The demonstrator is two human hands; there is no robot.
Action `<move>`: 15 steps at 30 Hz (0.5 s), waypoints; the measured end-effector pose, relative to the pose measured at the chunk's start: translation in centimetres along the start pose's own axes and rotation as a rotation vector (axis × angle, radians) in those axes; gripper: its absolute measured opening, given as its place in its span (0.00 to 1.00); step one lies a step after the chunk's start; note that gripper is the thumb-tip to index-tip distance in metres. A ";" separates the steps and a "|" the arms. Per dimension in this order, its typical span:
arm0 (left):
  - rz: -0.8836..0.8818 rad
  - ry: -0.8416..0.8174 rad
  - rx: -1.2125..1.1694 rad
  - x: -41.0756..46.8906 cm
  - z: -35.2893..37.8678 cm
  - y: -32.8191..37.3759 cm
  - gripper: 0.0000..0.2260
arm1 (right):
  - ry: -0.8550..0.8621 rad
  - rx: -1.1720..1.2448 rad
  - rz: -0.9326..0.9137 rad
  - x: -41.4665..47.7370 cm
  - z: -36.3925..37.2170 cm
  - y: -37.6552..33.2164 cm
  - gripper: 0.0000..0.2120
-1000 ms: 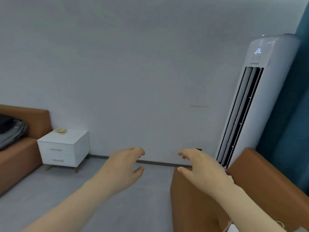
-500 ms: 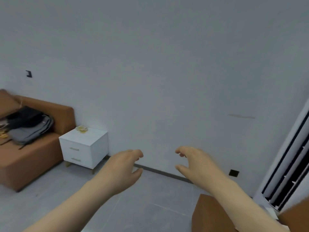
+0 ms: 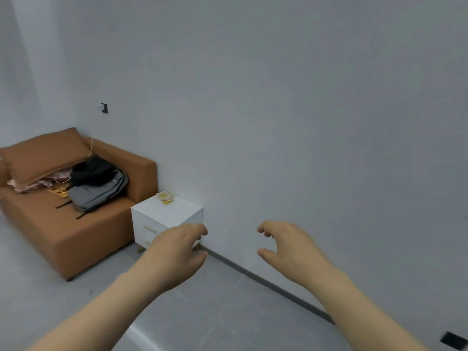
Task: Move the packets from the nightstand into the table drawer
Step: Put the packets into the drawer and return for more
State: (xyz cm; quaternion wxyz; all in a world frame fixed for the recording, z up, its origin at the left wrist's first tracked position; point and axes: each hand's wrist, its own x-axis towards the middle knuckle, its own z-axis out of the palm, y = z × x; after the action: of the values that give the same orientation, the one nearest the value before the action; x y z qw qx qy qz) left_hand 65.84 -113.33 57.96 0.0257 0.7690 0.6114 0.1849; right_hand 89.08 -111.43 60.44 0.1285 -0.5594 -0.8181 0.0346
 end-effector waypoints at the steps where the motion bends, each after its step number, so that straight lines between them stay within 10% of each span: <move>1: -0.014 -0.010 -0.008 1.5 0.1 -1.5 0.17 | -0.012 0.005 0.000 2.3 0.5 -0.2 0.21; 15: -0.101 -0.020 0.045 23.5 1.2 -20.9 0.17 | -0.066 0.067 -0.061 32.4 7.7 -1.6 0.21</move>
State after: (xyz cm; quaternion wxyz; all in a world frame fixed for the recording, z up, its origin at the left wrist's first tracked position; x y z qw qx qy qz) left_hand 51.10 -85.58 57.21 0.0240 0.7392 0.6533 0.1619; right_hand 74.68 -81.43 58.84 0.1211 -0.5283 -0.8369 0.0764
